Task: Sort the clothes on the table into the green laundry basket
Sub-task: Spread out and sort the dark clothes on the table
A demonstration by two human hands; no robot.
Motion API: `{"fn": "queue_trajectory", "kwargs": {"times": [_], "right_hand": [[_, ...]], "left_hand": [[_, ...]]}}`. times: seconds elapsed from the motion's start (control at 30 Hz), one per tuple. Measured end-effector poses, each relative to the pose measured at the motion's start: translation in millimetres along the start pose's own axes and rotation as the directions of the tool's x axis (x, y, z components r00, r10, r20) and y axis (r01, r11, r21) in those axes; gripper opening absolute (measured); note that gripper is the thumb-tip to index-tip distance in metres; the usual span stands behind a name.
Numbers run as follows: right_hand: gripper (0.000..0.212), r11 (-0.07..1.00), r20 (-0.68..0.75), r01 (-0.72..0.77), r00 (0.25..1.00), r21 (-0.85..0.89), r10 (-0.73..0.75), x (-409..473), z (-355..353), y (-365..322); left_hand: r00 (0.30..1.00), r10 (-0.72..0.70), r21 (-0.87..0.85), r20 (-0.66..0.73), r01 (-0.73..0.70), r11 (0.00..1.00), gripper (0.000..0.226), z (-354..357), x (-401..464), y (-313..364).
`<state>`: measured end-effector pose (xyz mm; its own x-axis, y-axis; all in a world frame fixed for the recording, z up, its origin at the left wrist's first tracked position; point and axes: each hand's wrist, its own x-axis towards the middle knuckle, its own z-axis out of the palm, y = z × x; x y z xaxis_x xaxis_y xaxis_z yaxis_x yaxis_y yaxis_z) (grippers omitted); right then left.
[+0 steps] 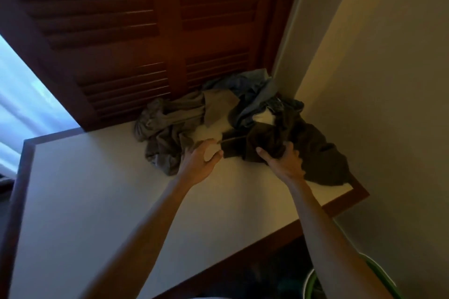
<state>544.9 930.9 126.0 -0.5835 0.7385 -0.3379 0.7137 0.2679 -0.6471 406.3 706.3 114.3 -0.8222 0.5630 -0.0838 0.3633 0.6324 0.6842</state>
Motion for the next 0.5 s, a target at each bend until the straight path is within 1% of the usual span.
{"fn": "queue_trajectory", "kwargs": {"times": [0.07,0.1,0.17,0.23,0.3,0.37,0.43,0.5], "right_hand": [[0.127,0.996,0.006,-0.068,0.998,-0.060,0.068,27,-8,-17],[0.133,0.992,0.005,-0.094,0.995,-0.080,0.095,43,-12,-22],[0.139,0.980,0.013,-0.157,0.987,-0.118,0.160,80,-16,-23],[0.141,0.958,0.006,-0.249,0.968,-0.145,0.253,115,-19,-16],[0.142,0.920,-0.011,-0.367,0.929,-0.141,0.369,146,-18,-3],[0.139,0.894,0.011,-0.422,0.903,-0.150,0.429,169,-11,10],[0.128,0.891,0.064,-0.404,0.903,-0.205,0.424,184,2,10],[0.118,0.898,0.073,-0.340,0.925,-0.278,0.373,187,18,0]], "left_hand": [[0.995,-0.097,0.028,-0.023,0.097,0.995,0.075,-15,26,-1],[0.988,-0.154,0.018,-0.032,0.154,0.988,0.086,-20,40,-3],[0.967,-0.251,0.006,-0.050,0.252,0.968,0.102,-26,70,-6],[0.952,-0.302,0.020,-0.053,0.303,0.953,0.110,-30,101,-13],[0.941,-0.337,0.084,-0.041,0.339,0.937,0.110,-32,137,-24],[0.917,-0.398,0.163,-0.037,0.398,0.903,0.106,-35,171,-37],[0.886,-0.463,0.203,0.000,0.454,0.868,0.098,-36,201,-60],[0.877,-0.470,0.255,0.101,0.434,0.864,0.090,-30,222,-84]]}}
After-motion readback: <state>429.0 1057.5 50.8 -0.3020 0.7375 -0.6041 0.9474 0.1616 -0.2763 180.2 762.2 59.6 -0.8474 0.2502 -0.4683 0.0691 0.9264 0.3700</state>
